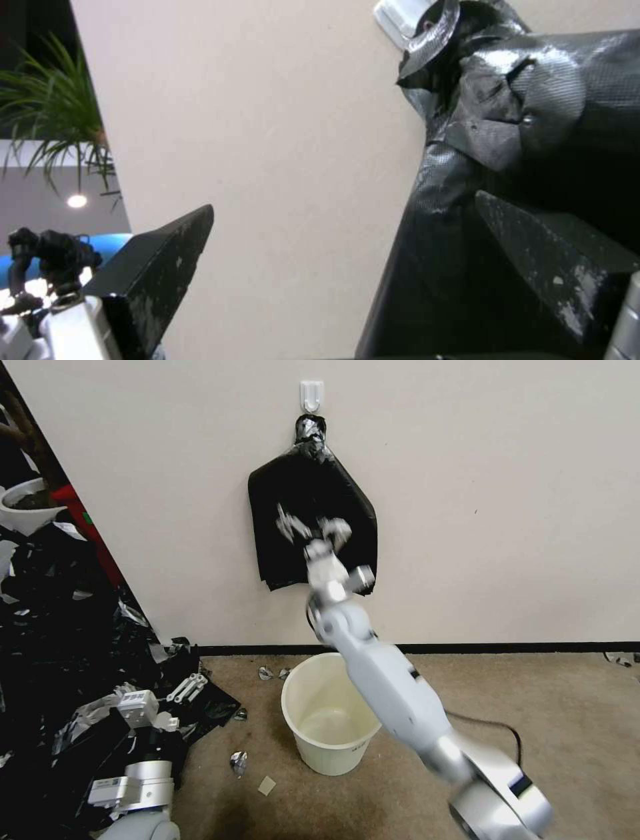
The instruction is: Place a trash bag onto the trash bin.
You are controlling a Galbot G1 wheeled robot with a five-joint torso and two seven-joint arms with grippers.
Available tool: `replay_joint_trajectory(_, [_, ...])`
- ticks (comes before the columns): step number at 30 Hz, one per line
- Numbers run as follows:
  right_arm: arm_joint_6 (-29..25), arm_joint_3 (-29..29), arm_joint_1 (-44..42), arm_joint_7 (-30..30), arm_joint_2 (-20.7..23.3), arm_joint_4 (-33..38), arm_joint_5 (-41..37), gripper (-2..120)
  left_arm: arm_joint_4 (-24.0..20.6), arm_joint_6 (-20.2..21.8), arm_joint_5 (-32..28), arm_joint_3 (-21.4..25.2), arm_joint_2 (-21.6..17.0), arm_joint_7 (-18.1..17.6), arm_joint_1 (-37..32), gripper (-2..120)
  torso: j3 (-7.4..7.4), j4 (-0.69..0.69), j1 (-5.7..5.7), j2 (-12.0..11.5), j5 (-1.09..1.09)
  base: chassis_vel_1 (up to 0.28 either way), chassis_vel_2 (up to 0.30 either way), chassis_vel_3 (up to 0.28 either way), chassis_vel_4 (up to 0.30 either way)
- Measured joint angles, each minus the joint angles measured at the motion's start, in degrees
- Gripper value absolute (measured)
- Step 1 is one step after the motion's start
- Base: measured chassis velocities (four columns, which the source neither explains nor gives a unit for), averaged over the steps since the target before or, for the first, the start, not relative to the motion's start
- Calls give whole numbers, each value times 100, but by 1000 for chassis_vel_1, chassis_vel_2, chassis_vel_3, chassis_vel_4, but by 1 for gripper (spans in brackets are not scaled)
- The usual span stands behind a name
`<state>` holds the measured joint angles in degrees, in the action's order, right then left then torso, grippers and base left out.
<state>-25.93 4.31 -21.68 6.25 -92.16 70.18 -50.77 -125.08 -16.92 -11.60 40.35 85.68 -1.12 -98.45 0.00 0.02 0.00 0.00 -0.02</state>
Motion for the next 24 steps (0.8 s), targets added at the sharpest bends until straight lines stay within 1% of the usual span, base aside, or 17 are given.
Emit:
replay_joint_trajectory(5, [25,-161,86,22,-22,-162,-52,100,-20,0,-1,90,-22,-14,18,100,0,-3,0,0,1,0,0,0,0])
replay_joint_trajectory(12, [36,-200,89,138,17,-241,-43,100,-2,15,38,41,-3,-18,48,100,0,-3,0,0,1,0,0,0,0])
replay_joint_trajectory(24, [80,-360,289,273,9,-452,-125,99,65,27,37,61,-122,-35,90,100,0,-2,0,0,2,0,0,0,0])
